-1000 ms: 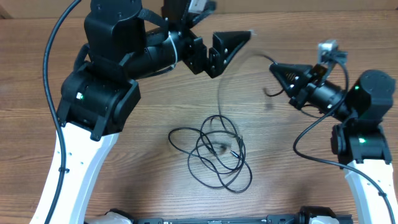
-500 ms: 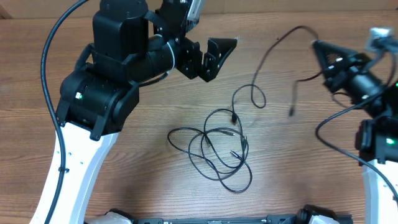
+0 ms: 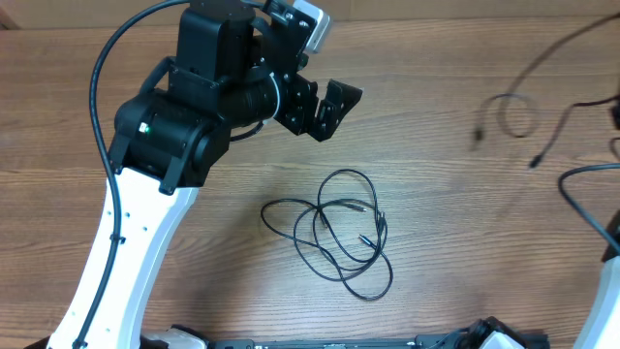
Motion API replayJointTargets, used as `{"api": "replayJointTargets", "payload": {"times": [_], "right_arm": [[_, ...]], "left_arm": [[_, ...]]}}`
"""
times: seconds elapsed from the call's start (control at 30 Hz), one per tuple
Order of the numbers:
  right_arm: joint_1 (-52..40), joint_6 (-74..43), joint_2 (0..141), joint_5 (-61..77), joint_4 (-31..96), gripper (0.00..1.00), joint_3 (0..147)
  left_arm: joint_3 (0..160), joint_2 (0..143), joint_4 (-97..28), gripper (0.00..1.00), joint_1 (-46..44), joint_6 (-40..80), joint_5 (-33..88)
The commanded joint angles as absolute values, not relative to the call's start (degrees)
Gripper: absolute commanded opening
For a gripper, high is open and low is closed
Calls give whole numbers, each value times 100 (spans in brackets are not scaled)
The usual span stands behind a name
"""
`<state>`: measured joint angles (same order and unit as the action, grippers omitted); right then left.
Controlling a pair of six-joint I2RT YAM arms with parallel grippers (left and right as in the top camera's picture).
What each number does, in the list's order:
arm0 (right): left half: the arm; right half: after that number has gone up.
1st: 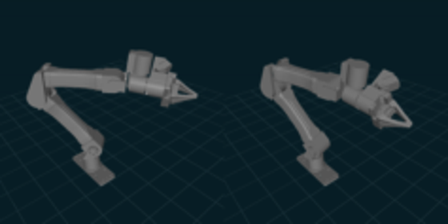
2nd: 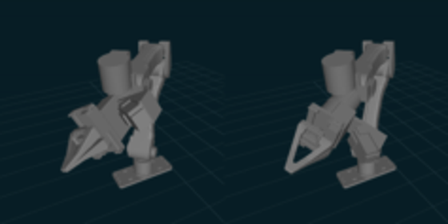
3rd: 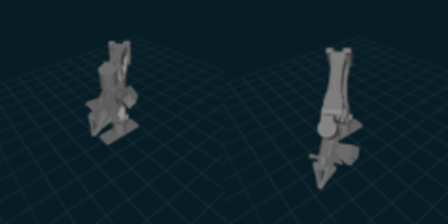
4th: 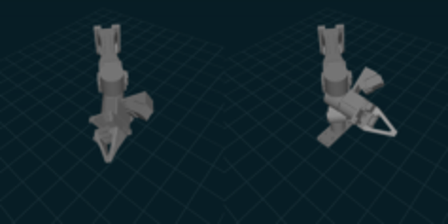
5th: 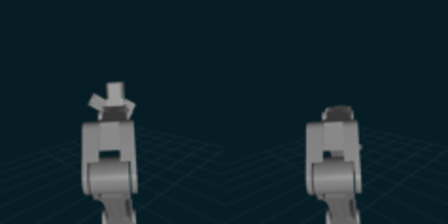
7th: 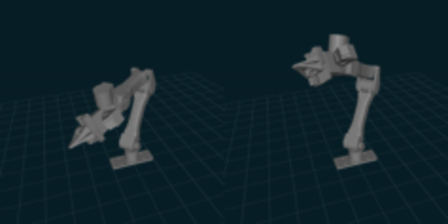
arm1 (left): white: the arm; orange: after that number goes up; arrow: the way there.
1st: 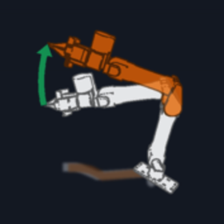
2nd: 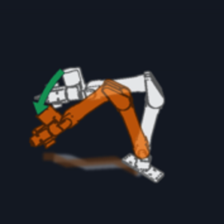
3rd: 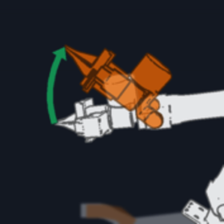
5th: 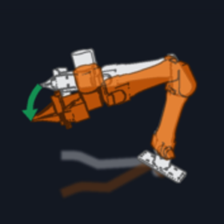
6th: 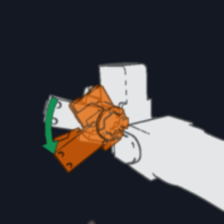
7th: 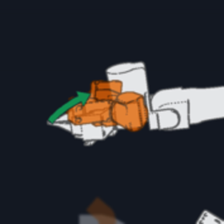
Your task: Untangle cables
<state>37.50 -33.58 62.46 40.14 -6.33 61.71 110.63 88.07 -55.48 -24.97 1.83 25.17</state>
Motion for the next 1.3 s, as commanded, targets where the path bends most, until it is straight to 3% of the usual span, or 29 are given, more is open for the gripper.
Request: {"api": "replayJointTargets", "payload": {"times": [0.0,0.37,0.7,0.97,1.1,1.27], "right_arm": [[4204,-3428,6453,3581,-862,4,6351],[5824,-3380,7194,3607,-880,4,6351],[7417,-2550,7192,3605,-134,4,6351],[7977,-2591,7185,3343,305,4,6351],[8009,-2510,7192,2486,816,4,6351],[7994,-2475,7231,2499,836,4,6344]], "left_arm": [[11137,8864,-5680,100,-2467,-259,2482],[11137,8884,-6027,100,-2467,-390,2482],[11137,8884,-6020,100,-2467,-392,2482],[11137,8884,-5972,100,-2467,-390,2386],[11137,8884,-5977,100,-2467,-390,2311],[11137,8884,-5975,100,-2467,-390,2311]]}}
